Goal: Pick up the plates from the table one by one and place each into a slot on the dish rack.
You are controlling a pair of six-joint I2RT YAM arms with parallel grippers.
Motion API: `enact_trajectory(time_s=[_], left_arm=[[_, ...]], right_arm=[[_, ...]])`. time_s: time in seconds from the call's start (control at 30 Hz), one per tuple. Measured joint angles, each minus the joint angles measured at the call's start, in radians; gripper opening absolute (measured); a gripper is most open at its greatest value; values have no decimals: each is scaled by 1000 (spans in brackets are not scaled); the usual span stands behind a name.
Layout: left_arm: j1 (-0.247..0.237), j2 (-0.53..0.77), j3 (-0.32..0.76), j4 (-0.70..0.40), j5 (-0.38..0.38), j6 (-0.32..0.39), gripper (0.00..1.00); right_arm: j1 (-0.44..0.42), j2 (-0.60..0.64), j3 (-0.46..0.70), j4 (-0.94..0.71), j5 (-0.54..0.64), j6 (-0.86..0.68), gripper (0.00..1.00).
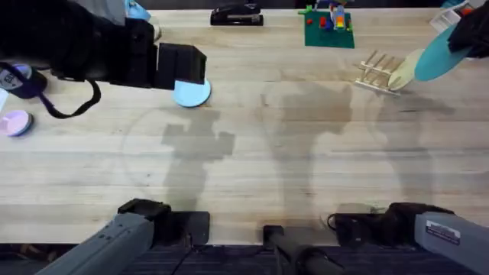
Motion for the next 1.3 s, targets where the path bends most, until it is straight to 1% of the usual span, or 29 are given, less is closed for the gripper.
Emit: enact_trajectory(time_s=[0.5,0.97,1.3], left_arm=[[0,0,0,0,0,0,994],[0,0,0,0,0,0,994],[0,0,0,0,0,0,994]], right_arm=[[0,15,1,4,0,0,29],[-1,76,1,33,3,0,29],[-55,85,1,63,3,0,29]])
